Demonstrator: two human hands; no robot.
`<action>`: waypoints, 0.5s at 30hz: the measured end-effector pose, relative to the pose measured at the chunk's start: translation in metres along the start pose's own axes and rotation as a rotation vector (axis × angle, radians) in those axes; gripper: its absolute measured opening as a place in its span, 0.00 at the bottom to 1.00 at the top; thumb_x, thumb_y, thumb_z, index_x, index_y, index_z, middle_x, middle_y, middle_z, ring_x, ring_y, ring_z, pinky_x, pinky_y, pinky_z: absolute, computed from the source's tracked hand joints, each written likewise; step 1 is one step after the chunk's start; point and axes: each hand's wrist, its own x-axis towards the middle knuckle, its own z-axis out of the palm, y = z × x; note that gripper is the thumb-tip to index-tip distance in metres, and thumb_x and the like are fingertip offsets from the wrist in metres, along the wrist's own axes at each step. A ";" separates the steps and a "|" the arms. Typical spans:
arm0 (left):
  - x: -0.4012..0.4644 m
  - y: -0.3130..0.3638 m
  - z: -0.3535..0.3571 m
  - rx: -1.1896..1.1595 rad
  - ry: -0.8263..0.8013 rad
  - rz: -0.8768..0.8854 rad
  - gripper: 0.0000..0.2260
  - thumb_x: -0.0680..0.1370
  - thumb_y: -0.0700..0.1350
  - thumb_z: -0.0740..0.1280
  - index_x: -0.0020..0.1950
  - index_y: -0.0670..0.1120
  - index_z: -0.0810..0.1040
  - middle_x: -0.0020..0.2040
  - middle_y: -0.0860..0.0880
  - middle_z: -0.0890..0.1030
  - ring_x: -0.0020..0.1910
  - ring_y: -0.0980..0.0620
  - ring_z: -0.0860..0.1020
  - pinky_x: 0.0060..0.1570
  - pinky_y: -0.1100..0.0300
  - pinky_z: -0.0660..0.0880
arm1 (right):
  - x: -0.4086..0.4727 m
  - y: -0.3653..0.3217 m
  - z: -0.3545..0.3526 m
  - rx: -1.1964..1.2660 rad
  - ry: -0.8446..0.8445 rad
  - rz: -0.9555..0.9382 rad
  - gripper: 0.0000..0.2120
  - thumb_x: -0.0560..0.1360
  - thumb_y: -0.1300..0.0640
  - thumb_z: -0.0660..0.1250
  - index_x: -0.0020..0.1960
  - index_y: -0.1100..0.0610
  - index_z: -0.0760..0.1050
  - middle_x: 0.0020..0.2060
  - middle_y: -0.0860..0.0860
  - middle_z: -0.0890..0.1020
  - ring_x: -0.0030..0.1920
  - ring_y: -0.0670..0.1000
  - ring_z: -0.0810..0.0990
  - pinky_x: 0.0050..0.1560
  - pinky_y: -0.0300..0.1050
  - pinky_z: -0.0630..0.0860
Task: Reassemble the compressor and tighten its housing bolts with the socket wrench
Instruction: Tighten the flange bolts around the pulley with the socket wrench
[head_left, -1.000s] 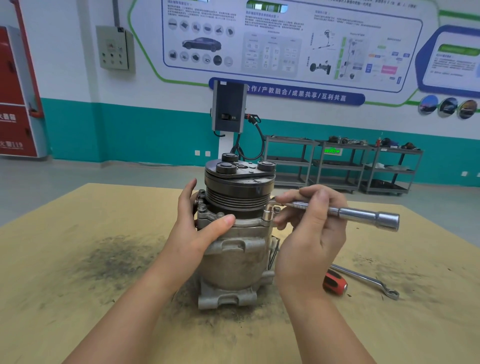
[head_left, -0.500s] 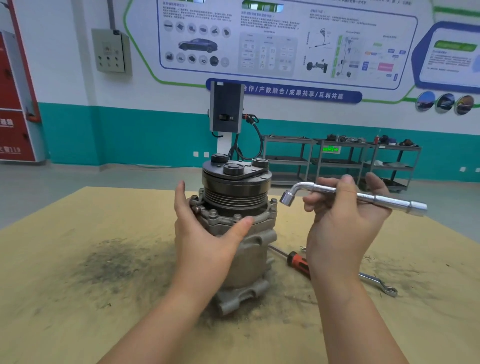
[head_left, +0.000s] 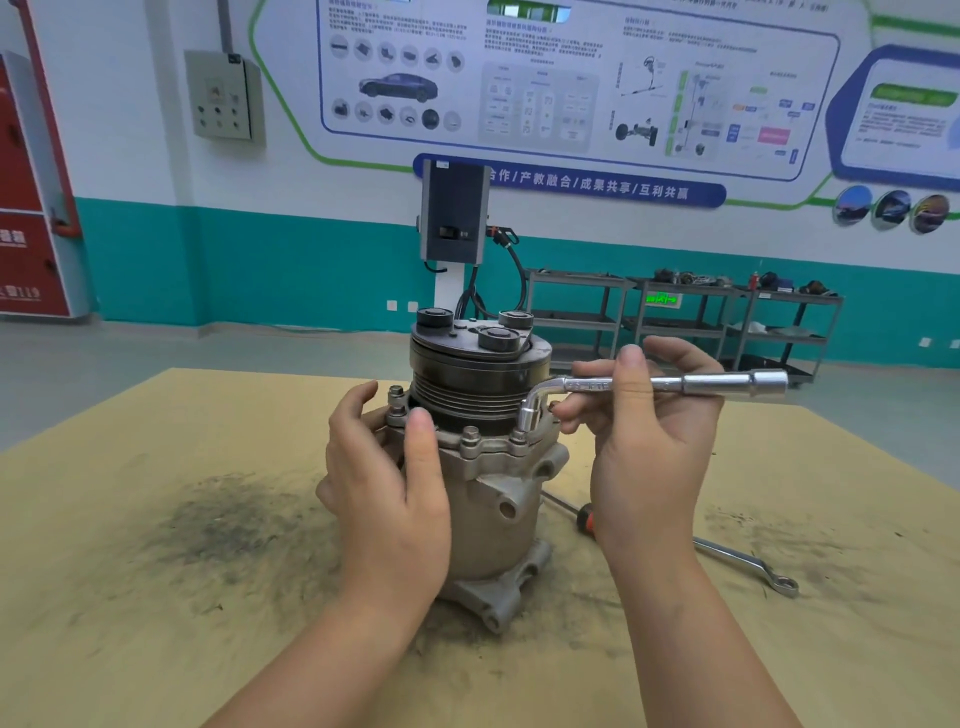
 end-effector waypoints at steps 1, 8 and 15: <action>0.001 0.002 -0.001 0.016 0.030 0.014 0.16 0.77 0.60 0.53 0.62 0.56 0.62 0.52 0.55 0.76 0.56 0.50 0.76 0.63 0.36 0.66 | 0.001 0.000 -0.001 0.007 0.008 0.013 0.05 0.81 0.63 0.59 0.52 0.55 0.66 0.34 0.54 0.82 0.26 0.52 0.79 0.29 0.42 0.76; 0.017 -0.002 -0.009 0.002 0.181 0.034 0.08 0.78 0.51 0.56 0.54 0.52 0.69 0.41 0.60 0.75 0.42 0.54 0.77 0.59 0.34 0.69 | 0.011 -0.001 -0.009 0.089 0.067 0.190 0.08 0.80 0.68 0.57 0.50 0.55 0.67 0.31 0.53 0.82 0.23 0.50 0.75 0.27 0.39 0.72; 0.027 -0.018 -0.008 -0.131 -0.072 -0.042 0.15 0.77 0.56 0.57 0.60 0.52 0.71 0.58 0.56 0.76 0.58 0.62 0.74 0.59 0.67 0.70 | 0.007 0.001 -0.005 0.184 0.190 0.217 0.08 0.78 0.68 0.55 0.45 0.56 0.65 0.27 0.52 0.78 0.22 0.50 0.69 0.25 0.37 0.66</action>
